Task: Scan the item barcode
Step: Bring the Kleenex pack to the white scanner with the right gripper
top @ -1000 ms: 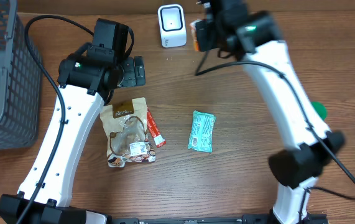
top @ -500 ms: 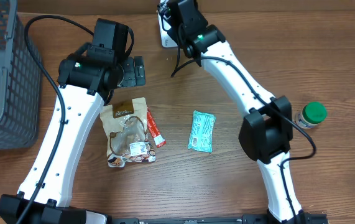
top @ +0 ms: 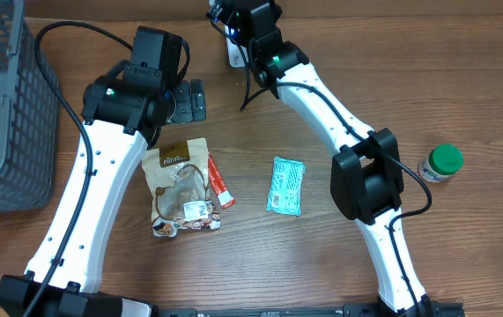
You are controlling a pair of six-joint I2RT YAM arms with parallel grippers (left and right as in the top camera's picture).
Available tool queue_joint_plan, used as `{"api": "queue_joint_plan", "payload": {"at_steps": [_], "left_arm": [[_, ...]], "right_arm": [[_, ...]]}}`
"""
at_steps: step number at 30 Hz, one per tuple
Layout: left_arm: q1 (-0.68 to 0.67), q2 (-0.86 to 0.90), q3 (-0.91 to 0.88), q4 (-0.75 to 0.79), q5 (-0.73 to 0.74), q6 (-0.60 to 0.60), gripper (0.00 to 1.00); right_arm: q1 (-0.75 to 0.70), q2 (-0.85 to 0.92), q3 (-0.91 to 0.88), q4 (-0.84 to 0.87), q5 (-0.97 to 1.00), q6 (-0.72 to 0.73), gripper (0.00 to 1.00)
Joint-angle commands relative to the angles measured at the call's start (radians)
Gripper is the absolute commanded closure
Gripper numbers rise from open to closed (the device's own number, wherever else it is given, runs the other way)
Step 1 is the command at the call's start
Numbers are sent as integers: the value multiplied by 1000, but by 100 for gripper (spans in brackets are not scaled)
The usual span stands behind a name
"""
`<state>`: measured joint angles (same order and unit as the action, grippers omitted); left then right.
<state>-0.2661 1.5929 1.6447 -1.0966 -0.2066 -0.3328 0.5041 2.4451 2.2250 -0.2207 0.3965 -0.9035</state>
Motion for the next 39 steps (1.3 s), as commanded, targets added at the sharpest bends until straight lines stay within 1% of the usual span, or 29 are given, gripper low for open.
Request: {"api": "queue_joint_plan", "payload": {"at_steps": [1,8,15,18,20,23,26,28,30,35,39], "left_arm": [[4,-3,13,1,-10,19,0],[4,-3,13,1,-10,19,0],[4,-3,13,1,-10,19,0],[4,-3,13,1,-10,19,0],[4,-3,13,1,-10,19,0],[4,-3,13,1,-10,19,0],[4,-3,13,1,-10,19,0],[4,-3,13,1,-10,19,0],[4,-3,13,1,-10,19,0],[4,-3,13,1,-10,19,0],[4,-3,13,1,-10,19,0]], "right_arm": [[0,54,14,29,3,-48,96],[0,115,14,33,3,-48,96],[-1,137,14,41,5,-48,96],[-1,137,14,74,19,-48,96],[-1,137,14,129,68,-48,96],[10,127,15,189,136,-47,96],[14,81,15,188,142,-21,96],[13,37,15,177,142,24,96],[11,-16,15,138,140,89,96],[5,-172,15,-97,107,294,96],[-18,-298,15,-388,100,558,96]]}}
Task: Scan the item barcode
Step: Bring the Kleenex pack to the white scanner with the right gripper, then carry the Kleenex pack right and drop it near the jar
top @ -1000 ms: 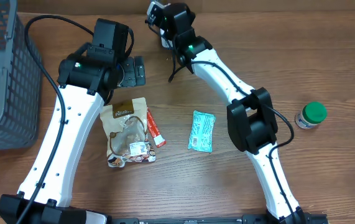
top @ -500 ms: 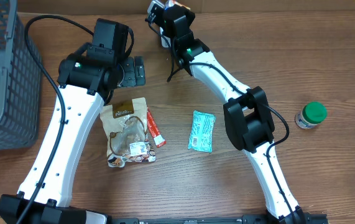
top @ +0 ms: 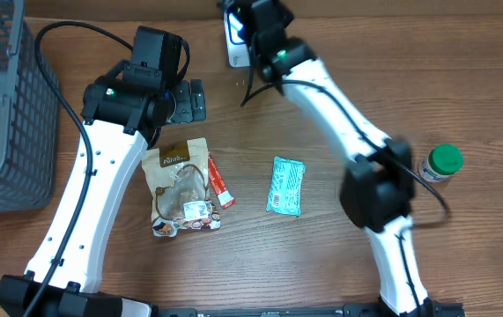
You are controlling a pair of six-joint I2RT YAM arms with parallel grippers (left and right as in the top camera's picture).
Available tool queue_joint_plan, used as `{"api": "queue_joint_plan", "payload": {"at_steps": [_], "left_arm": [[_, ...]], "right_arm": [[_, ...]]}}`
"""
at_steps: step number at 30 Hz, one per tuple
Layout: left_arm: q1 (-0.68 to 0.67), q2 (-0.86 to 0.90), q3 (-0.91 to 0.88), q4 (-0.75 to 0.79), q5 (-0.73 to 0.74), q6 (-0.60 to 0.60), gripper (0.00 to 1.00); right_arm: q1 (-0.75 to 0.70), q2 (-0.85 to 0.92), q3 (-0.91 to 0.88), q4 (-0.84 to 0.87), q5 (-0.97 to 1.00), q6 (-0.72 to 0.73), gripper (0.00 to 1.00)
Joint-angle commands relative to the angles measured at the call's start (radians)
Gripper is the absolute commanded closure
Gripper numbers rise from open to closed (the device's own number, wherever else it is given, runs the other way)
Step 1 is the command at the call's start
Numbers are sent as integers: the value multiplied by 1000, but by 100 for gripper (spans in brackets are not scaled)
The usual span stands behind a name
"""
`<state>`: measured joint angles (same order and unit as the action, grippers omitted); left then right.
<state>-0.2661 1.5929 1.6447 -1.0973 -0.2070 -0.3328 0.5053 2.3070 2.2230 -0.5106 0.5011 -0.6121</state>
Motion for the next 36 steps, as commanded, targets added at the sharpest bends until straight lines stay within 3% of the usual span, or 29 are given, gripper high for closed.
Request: {"api": "queue_joint_plan", "payload": {"at_steps": [1,7,10,14,24,31,32,34,36], "left_arm": [[4,-3,13,2,-10,19,0],[4,-3,13,2,-10,19,0],[4,-3,13,2,-10,19,0],[4,-3,13,2,-10,19,0],[4,-3,13,2,-10,19,0],[4,-3,13,2,-10,19,0],[4,-3,13,2,-10,19,0],[4,-3,13,2,-10,19,0],[4,-3,13,2,-10,19,0]], "right_arm": [[-27,-183,17,-171,-17,322,96],[-142,-267,17,-661,-166,651,96],[-224,-256,5,-846,-267,698,96],[-323,-236,-52,-961,-409,699,96],[-484,-235,-351,-860,-408,718,96],[-547,-235,-506,-733,-287,763,96],[-555,-235,-514,-721,-284,762,95],[-567,-235,-518,-704,-285,763,71],[-568,-236,-517,-696,-284,762,63]]}}
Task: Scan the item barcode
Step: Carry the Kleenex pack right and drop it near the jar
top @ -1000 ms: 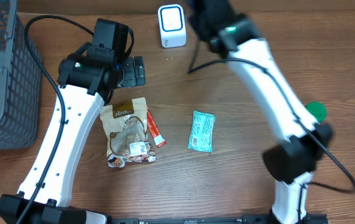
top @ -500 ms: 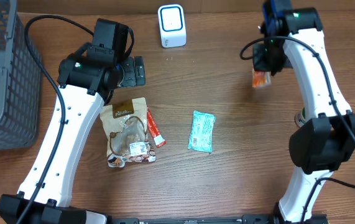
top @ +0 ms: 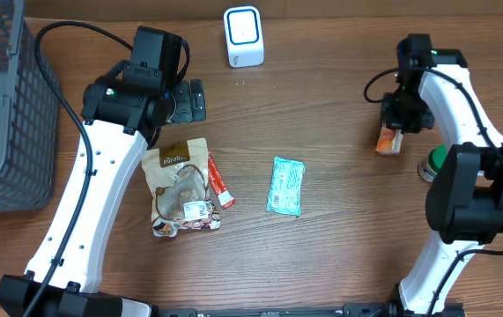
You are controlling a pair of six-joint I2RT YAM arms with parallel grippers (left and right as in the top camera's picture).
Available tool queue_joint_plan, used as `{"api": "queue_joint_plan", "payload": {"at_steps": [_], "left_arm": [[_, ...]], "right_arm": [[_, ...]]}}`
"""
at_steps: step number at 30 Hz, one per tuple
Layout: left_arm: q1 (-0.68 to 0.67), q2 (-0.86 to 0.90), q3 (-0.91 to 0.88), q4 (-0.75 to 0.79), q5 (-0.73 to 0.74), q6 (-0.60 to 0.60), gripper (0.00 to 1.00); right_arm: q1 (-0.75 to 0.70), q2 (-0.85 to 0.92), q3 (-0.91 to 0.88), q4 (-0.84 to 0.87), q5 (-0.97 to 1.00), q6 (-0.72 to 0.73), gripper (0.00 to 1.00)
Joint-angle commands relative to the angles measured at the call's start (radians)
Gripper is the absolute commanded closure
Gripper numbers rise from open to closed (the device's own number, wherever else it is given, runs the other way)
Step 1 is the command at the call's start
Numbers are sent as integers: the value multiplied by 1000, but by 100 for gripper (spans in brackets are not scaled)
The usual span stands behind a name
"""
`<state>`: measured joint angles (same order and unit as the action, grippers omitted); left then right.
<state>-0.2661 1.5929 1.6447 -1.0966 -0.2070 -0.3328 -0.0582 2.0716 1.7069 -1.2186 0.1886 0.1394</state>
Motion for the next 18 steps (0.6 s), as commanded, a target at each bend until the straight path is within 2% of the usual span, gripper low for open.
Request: {"api": "queue_joint_plan", "payload": {"at_steps": [1,2,3,8,15,16,18], "left_arm": [[4,-3,13,1,-10,19,0],[4,-3,13,1,-10,19,0],[4,-3,13,1,-10,19,0],[4,-3,13,1,-10,19,0],[4,-3,13,1,-10,19,0],[4,-3,13,1,-10,19,0],[4,-3,13,1,-10,19,0]], "right_arm": [[-5,0,-1,17,29,10,54],[-5,0,-1,22,37,10,48],[-5,0,2,22,47,10,46],[14,-22,69,-52,34,19,47],[144,-103,91,-154,-262,18,47],[188,-102,84,-157,-367,18,47],[253,-100,53,-129,-402,30,46]]}}
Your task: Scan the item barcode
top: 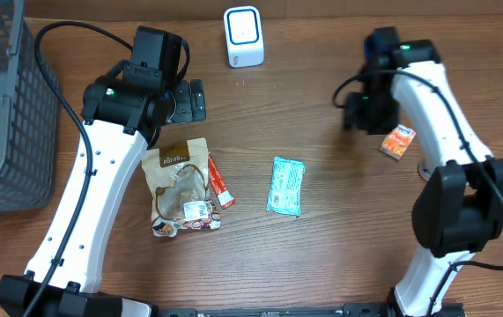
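Note:
The white barcode scanner stands at the table's back edge. An orange packet lies flat on the table at the right, with nothing holding it. My right gripper hovers just left of the packet, apart from it, and looks open and empty. My left gripper rests open and empty at the back left, above a brown snack bag. Only the overhead view is given.
A red stick packet lies beside the brown bag, and a teal packet lies mid-table. A grey mesh basket stands at the far left. The right arm hides most of a green-lidded jar at the right.
My right gripper was over the orange packet at the right. Now the packet lies free on the table and the gripper has moved left and slightly back. The left arm is unchanged.
My right gripper was at the scanner at the back edge, and was still there a moment later, blurred. Then it was at the right side by the jar with the orange packet under it. Now the packet lies released there. The left arm stayed still throughout.

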You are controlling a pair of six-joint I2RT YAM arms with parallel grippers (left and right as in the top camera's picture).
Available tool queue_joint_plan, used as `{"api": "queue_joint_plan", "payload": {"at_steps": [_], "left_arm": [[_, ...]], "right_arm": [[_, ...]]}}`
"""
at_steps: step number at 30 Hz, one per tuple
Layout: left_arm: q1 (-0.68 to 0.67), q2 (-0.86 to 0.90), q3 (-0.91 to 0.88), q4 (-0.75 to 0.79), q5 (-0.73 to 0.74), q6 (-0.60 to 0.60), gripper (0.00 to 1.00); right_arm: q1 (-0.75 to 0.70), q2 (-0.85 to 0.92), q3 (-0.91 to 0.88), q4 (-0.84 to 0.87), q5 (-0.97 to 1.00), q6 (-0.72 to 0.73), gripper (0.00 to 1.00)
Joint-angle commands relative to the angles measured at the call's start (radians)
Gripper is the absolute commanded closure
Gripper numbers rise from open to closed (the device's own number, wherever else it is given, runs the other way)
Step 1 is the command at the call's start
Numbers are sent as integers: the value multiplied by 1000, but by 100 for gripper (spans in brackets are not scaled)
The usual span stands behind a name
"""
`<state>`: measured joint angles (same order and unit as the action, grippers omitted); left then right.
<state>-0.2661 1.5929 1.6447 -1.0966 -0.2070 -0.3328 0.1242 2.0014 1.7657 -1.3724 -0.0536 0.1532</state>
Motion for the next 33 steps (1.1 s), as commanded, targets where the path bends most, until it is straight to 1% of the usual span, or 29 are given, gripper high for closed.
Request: {"api": "queue_joint_plan", "payload": {"at_steps": [1,9,12,17,20,29,33], "left_arm": [[4,-3,13,1,-10,19,0],[4,-3,13,1,-10,19,0],[4,-3,13,1,-10,19,0],[4,-3,13,1,-10,19,0],[4,-3,13,1,-10,19,0],[4,-3,13,1,-10,19,0],[4,-3,13,1,-10,19,0]], "right_arm": [[93,-30,-22,36,-155,32,46],[227,-30,-179,96,-91,161,47],[243,-30,-244,97,-50,220,47],[248,-30,-332,120,-47,302,47],[248,-30,-380,143,-122,335,47],[301,-30,-505,298,-366,333,47],[325,-30,-517,323,-395,335,47]]}}
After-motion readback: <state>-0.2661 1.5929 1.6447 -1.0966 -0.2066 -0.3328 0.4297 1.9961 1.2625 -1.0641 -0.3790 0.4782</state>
